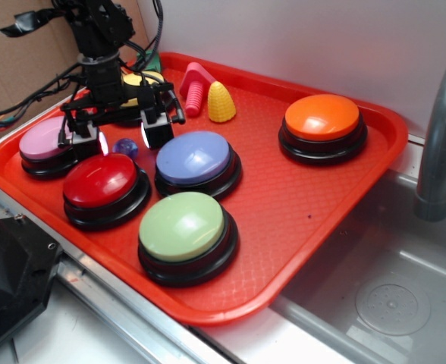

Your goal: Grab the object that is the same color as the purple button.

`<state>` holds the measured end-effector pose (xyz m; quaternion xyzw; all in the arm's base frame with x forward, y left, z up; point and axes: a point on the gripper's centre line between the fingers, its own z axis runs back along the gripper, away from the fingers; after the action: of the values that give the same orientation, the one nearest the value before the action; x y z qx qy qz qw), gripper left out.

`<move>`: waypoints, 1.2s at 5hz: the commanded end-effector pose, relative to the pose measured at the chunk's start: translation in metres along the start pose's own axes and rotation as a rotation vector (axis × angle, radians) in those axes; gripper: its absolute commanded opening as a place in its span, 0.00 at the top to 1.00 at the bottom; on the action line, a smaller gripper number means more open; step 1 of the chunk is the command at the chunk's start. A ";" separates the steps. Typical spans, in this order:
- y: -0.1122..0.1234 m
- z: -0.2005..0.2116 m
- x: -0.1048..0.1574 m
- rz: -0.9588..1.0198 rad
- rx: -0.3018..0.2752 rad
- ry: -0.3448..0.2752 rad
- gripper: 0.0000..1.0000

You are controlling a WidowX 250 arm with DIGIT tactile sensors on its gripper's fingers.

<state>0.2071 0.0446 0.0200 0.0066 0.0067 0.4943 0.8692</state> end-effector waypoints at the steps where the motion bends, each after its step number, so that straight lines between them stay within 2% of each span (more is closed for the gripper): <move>1: 0.003 0.003 0.003 0.015 -0.058 -0.010 1.00; 2: 0.002 0.004 0.003 0.023 -0.067 -0.008 1.00; 3: -0.001 0.022 0.012 0.032 -0.104 -0.037 1.00; 4: -0.014 0.065 0.026 -0.066 -0.101 -0.066 1.00; 6: -0.040 0.133 0.032 -0.310 -0.194 -0.132 1.00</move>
<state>0.2596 0.0476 0.1328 -0.0402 -0.0617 0.3583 0.9307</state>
